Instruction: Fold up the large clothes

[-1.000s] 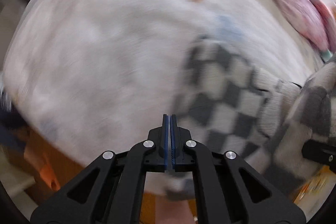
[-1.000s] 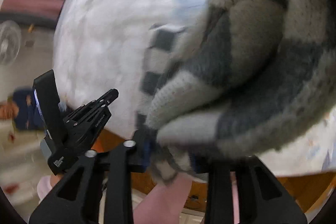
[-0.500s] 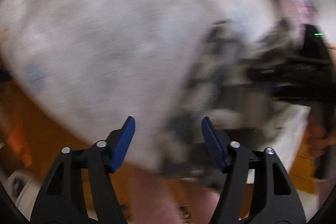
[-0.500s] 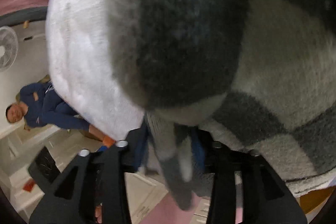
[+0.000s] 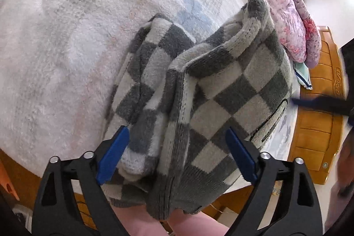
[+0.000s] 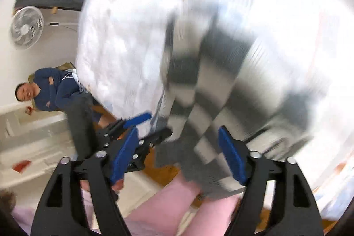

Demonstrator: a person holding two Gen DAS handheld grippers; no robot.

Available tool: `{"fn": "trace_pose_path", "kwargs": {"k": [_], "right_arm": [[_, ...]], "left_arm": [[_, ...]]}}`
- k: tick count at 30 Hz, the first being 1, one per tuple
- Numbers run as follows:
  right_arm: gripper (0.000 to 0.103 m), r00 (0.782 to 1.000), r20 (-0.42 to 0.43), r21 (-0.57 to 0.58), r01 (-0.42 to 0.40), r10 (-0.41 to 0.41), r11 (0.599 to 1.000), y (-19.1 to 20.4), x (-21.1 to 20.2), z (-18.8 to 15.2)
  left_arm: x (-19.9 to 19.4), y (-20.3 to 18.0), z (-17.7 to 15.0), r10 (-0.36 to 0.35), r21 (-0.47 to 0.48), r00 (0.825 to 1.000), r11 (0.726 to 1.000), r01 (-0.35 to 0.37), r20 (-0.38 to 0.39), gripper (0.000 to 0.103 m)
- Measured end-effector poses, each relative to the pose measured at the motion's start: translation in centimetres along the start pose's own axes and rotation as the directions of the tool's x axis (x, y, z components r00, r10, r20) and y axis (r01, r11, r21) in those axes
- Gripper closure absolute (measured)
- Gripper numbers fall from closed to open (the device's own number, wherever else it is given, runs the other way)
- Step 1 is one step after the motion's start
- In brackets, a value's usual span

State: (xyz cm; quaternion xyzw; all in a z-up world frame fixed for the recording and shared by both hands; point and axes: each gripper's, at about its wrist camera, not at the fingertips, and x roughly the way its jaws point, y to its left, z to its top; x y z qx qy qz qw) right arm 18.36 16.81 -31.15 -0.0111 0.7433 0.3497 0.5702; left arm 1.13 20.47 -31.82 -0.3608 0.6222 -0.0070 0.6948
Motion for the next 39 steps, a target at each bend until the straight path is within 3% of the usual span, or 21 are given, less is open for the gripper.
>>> {"fn": "trace_pose_path", "kwargs": {"k": [1,4,8,9,10,11,12,13,15,20,25,27,29,32,33,34,35,36,39], "right_arm": [[0.008,0.998,0.052,-0.026,0.035,-0.034,0.999,-0.3,-1.4,1.0],[0.008,0.989,0.127,-0.078,0.088,-0.078,0.993,-1.8,-2.3,5.1],[0.008,0.998,-0.042,-0.105,-0.052,0.048,0.993,-2.3,3.5,9.4],[0.008,0.995,-0.091,-0.17,-0.044,0.029,0.984,-1.6,5.7,9.9],[0.008,0.989,-0.139,-0.262,0.005,-0.043,0.965,-0.9,8.3,10.0],[0.022,0.983,-0.153,-0.307,0.047,-0.098,0.951,-1.1,9.6,9.5],[0.045,0.983,-0.159,-0.302,0.036,-0.087,0.953,-1.1,10.1,8.8],[0.055,0.984,-0.174,-0.268,-0.017,-0.031,0.963,-1.2,10.2,8.4],[0.06,0.989,-0.142,-0.274,-0.084,0.046,0.958,-0.3,8.6,7.1],[0.062,0.98,-0.158,-0.339,-0.171,0.123,0.925,3.4,4.7,3.4],[0.062,0.95,-0.27,-0.456,-0.268,0.155,0.848,8.1,4.2,2.2],[0.062,0.933,-0.323,-0.5,-0.308,0.156,0.809,9.6,5.3,2.7],[0.062,0.936,-0.333,-0.531,-0.285,0.112,0.798,10.4,8.3,4.3],[0.06,0.949,-0.316,-0.509,-0.17,0.0,0.844,9.2,13.9,7.1],[0.059,0.955,-0.281,-0.489,-0.055,-0.098,0.871,7.9,16.5,8.2],[0.054,0.947,-0.271,-0.459,0.029,-0.171,0.888,6.9,18.4,8.9],[0.051,0.943,-0.277,-0.419,0.054,-0.184,0.906,6.1,19.2,9.3],[0.049,0.95,-0.283,-0.338,0.032,-0.134,0.941,5.4,19.3,9.7],[0.028,0.976,-0.207,-0.26,0.012,-0.068,0.966,5.3,16.1,9.1]], "left_arm": [[0.7,0.2,0.2,-0.01,-0.01,1.0,1.0,0.01,-0.007,0.013],[3.9,0.9,0.5,-0.063,-0.076,0.995,0.995,0.057,-0.076,0.012],[5.4,-0.2,-0.3,-0.089,-0.053,0.992,0.995,0.084,-0.092,0.012],[5.5,-0.3,-0.7,-0.107,-0.064,0.99,0.993,0.102,-0.095,0.012],[5.4,-0.3,-1.1,-0.106,-0.085,0.99,0.992,0.098,-0.09,0.016],[5.2,0.0,-1.4,-0.08,-0.109,0.993,0.992,0.071,-0.086,0.039],[5.1,0.7,-1.7,-0.033,-0.158,0.995,0.987,0.019,-0.089,0.064],[4.8,1.5,-2.2,-0.049,-0.224,0.995,0.974,0.029,-0.082,0.066],[4.0,2.5,-3.1,-0.09,-0.294,0.995,0.953,0.072,-0.049,0.071],[0.0,1.0,-6.2,-0.065,-0.282,0.998,0.958,0.059,-0.013,0.073],[-4.9,0.3,-9.9,-0.042,-0.33,0.999,0.943,0.049,0.026,0.073],[-6.5,0.7,-11.1,-0.012,-0.324,1.0,0.946,0.021,0.028,0.073],[-6.6,1.8,-11.2,0.022,-0.342,0.999,0.939,-0.011,0.029,0.072],[-4.0,4.6,-9.3,0.11,-0.369,0.994,0.923,-0.106,-0.011,0.063],[-2.9,5.6,-8.2,0.156,-0.375,0.987,0.914,-0.158,-0.035,0.056],[-1.9,6.3,-7.1,0.202,-0.376,0.976,0.901,-0.216,-0.078,0.053],[-1.6,6.5,-6.4,0.217,-0.373,0.97,0.896,-0.243,-0.109,0.046],[-1.6,6.4,-5.7,0.23,-0.361,0.965,0.895,-0.261,-0.129,0.037],[-3.7,4.2,-4.3,0.28,-0.285,0.958,0.915,-0.287,-0.068,0.02]]}}
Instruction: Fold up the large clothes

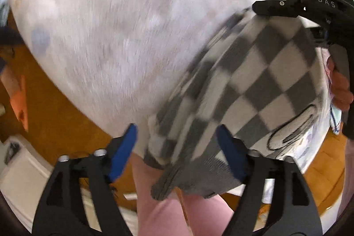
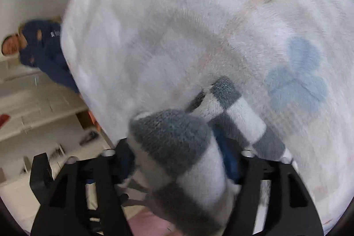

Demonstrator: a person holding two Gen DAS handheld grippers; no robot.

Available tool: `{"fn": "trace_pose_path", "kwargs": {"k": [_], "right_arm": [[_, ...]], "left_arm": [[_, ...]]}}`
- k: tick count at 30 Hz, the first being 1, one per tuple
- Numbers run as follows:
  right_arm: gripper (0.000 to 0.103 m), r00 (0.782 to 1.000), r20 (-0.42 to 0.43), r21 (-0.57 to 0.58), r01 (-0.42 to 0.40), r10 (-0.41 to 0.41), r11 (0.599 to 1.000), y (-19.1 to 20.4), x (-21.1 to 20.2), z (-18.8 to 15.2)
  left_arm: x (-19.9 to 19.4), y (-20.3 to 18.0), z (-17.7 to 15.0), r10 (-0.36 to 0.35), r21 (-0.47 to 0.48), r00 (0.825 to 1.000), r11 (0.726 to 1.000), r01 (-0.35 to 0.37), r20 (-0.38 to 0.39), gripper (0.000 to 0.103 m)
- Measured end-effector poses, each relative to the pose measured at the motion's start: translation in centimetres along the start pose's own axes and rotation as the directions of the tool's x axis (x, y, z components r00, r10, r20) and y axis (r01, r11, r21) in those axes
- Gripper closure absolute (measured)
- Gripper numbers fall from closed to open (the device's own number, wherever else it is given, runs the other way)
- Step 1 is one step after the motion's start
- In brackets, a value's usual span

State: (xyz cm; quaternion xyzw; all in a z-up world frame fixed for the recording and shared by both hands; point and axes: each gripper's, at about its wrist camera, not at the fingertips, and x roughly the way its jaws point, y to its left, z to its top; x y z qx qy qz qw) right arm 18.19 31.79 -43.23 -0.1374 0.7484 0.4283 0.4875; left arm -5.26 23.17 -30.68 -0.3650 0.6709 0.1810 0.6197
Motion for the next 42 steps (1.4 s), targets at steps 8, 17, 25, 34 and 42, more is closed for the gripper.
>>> {"fn": "trace_pose_path", "kwargs": {"k": [8,17,25,34,42], "right_arm": [[0.025,0.87,0.472,0.066,0.127,-0.143,0.99,-1.1,-15.5,-10.2],[0.088,0.937,0.307,0.482,-0.003,-0.166,0.876,-7.8,-10.4,-20.6],[0.098,0.946,0.263,0.716,-0.059,-0.191,0.696,-13.3,-4.8,-17.7],[0.097,0.951,0.275,0.73,-0.111,-0.14,0.674,-13.8,-6.9,-18.3],[0.1,0.937,0.301,0.757,-0.121,-0.178,0.642,-17.7,-7.5,-20.2]], "left_arm": [[-4.5,-7.2,1.2,-0.058,0.252,0.995,0.967,0.035,0.084,0.039],[-0.7,-17.1,5.2,-0.14,0.439,0.99,0.89,0.125,0.002,0.062],[10.7,-18.2,11.0,-0.005,0.402,0.997,0.915,0.037,-0.082,0.08],[8.0,-19.7,10.8,0.018,0.474,0.995,0.88,0.03,-0.097,0.08],[8.5,-17.0,13.1,-0.018,0.382,0.998,0.923,0.041,-0.064,0.099]]}}
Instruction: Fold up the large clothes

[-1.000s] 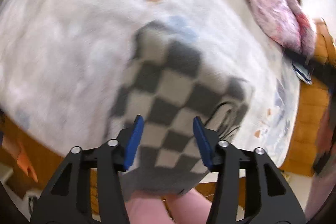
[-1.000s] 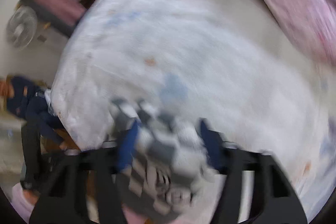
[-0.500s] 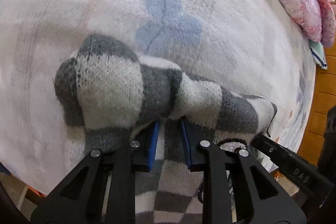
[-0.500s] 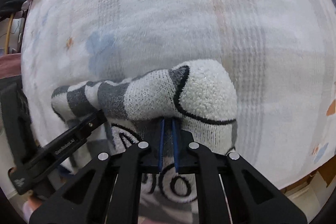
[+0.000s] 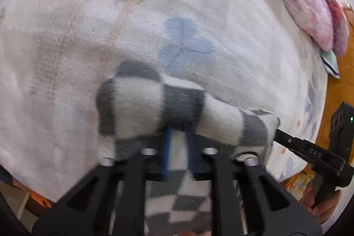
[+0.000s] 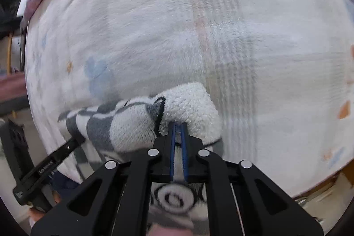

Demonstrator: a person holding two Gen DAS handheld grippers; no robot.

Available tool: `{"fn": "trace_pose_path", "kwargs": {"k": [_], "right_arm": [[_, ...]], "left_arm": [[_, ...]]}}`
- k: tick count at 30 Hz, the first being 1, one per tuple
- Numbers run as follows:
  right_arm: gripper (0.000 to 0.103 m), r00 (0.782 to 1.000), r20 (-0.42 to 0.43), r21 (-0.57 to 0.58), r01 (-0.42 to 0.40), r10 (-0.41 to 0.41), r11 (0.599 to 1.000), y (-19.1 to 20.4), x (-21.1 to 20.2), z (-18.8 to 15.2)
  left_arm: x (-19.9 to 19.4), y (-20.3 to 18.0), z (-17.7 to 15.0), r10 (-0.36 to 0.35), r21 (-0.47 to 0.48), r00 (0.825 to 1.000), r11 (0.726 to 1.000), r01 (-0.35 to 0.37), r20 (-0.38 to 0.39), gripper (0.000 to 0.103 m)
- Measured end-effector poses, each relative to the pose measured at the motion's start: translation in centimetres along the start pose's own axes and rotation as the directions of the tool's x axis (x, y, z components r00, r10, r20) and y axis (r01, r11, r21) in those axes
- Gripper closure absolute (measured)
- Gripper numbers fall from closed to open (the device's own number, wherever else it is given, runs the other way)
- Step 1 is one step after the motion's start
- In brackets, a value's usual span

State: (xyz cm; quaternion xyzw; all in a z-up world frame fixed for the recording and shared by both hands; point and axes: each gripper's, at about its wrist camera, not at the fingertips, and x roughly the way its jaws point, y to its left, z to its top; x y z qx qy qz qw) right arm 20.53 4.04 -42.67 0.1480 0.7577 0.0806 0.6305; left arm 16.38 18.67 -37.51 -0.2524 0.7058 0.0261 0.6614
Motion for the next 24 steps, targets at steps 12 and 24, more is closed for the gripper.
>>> {"fn": "trace_pose_path", "kwargs": {"k": [12,24], "right_arm": [[0.097,0.984,-0.104,-0.1,-0.158,0.147,0.982,6.2,-2.8,-1.9],[0.103,0.99,-0.121,-0.074,-0.08,0.07,0.994,7.6,1.2,0.7]], "left_arm": [[-3.4,-0.6,-0.4,0.084,0.054,0.996,0.995,-0.086,0.023,0.093],[-3.7,2.1,1.4,0.043,-0.014,0.999,0.999,-0.043,0.03,0.089]]}}
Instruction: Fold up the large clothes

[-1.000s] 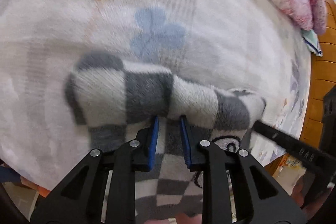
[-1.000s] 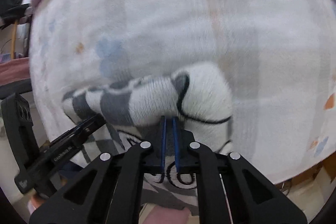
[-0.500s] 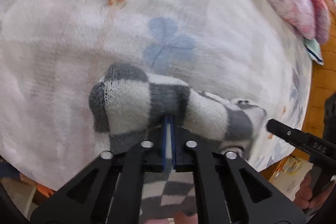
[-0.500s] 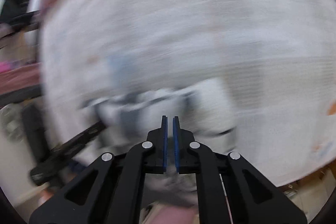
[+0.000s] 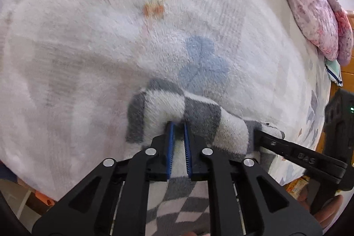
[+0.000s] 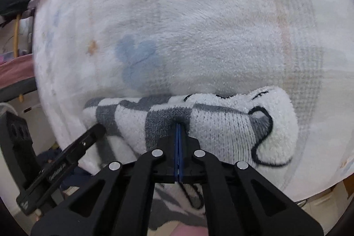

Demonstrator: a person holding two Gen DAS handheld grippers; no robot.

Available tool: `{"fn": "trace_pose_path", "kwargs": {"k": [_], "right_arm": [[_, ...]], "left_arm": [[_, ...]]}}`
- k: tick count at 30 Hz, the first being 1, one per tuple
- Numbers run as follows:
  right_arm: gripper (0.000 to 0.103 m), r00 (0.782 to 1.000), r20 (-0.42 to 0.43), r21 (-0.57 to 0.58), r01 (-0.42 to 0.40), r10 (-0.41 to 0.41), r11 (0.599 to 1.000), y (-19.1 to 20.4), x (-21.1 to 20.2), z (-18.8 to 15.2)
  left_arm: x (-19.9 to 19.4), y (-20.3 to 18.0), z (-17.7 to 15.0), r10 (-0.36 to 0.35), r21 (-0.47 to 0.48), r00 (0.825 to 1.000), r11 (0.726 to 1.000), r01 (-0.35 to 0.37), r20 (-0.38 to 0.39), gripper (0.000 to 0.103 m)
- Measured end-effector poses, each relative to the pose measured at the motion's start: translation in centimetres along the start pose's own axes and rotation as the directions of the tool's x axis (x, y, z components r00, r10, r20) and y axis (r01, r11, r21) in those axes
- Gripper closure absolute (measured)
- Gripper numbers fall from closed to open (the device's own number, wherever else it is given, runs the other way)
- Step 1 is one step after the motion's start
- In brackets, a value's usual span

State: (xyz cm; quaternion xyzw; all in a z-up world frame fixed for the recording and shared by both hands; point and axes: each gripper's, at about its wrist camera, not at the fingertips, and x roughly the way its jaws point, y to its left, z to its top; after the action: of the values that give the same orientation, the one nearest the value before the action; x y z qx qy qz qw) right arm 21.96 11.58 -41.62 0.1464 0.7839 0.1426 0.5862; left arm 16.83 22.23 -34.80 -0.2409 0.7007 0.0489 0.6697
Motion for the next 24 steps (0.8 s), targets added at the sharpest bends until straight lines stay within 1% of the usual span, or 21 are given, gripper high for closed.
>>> {"fn": "trace_pose_path", "kwargs": {"k": [1,2,3,4,5,6,7,8,10,12,13,14,15,16,18,21,23,24], "right_arm": [[0.103,1.0,0.015,0.009,-0.025,0.025,1.0,-0.3,-0.9,-0.3],[0.103,0.999,0.035,0.016,-0.039,0.038,0.999,-0.7,-2.1,-0.8],[0.103,0.998,0.07,0.019,-0.013,0.012,1.0,-1.4,-3.7,-1.2],[0.103,0.994,0.101,0.021,0.045,-0.047,0.999,-2.2,-4.8,-1.5],[0.098,0.989,0.112,0.031,0.096,-0.099,0.995,-3.0,-5.2,-1.5],[0.097,0.988,0.105,0.046,0.108,-0.112,0.993,-3.8,-5.1,-1.6],[0.097,0.99,0.083,0.078,0.106,-0.113,0.991,-5.2,-4.4,-1.5],[0.101,0.995,0.078,0.126,0.047,-0.057,0.991,-7.1,-3.4,-1.4],[0.101,0.996,0.088,0.148,-0.011,-0.002,0.989,-8.3,-2.7,-1.0],[0.101,0.998,0.057,0.179,-0.012,0.002,0.984,-8.4,-3.5,-1.0],[0.1,0.998,0.056,0.174,0.0,-0.01,0.985,-8.1,-4.1,-1.3],[0.097,0.998,0.065,0.153,0.008,-0.018,0.988,-7.7,-4.5,-1.7],[0.097,0.997,0.075,0.108,0.012,-0.021,0.994,-7.0,-5.2,-2.6],[0.097,0.998,0.066,0.082,0.01,-0.015,0.997,-6.7,-5.2,-3.4],[0.097,0.999,0.038,0.07,0.003,-0.006,0.998,-6.0,-4.3,-5.3],[0.097,0.999,0.0,0.028,0.033,-0.033,0.999,-6.2,-2.5,-8.7],[0.099,0.999,0.014,0.011,0.035,-0.035,0.999,-6.6,-1.8,-10.5],[0.099,0.999,0.01,0.008,0.031,-0.031,0.999,-6.9,-1.5,-11.6]], "left_arm": [[-0.6,0.0,-0.2,0.029,0.005,0.999,1.0,-0.029,0.015,0.088],[-0.9,0.1,-0.2,0.037,0.006,0.999,0.999,-0.037,0.016,0.088],[-1.1,0.3,-0.3,0.03,-0.001,0.999,1.0,-0.03,0.016,0.087],[-0.9,0.6,-0.4,0.018,-0.013,1.0,1.0,-0.018,0.014,0.086],[-0.6,0.8,-0.2,0.013,-0.019,1.0,1.0,-0.013,0.008,0.086],[0.0,1.0,-0.1,0.016,-0.021,1.0,1.0,-0.016,0.0,0.086],[1.0,1.4,0.1,0.025,-0.023,1.0,0.999,-0.025,0.0,0.086],[1.6,1.5,0.2,0.024,-0.025,1.0,0.999,-0.024,-0.001,0.086],[2.0,1.5,0.5,0.023,-0.034,1.0,0.999,-0.023,-0.002,0.085],[1.0,1.1,0.1,0.039,-0.012,0.999,0.999,-0.04,-0.006,0.085],[0.5,0.9,-0.1,0.046,0.004,0.999,0.999,-0.046,-0.003,0.085],[-0.3,0.5,-0.8,0.058,0.032,0.998,0.998,-0.058,0.004,0.084],[-1.0,0.1,-1.7,0.066,0.056,0.998,0.996,-0.066,0.005,0.081],[-1.4,-0.1,-2.4,0.063,0.071,0.998,0.995,-0.063,0.004,0.08],[-2.0,-0.5,-4.8,0.057,0.111,0.998,0.992,-0.056,-0.006,0.076],[-0.9,-0.3,-9.1,0.086,0.16,0.994,0.984,-0.075,-0.061,0.075],[0.9,0.8,-12.1,0.112,0.163,0.987,0.982,-0.093,-0.112,0.075],[1.3,1.1,-13.1,0.119,0.17,0.986,0.98,-0.098,-0.116,0.075]]}}
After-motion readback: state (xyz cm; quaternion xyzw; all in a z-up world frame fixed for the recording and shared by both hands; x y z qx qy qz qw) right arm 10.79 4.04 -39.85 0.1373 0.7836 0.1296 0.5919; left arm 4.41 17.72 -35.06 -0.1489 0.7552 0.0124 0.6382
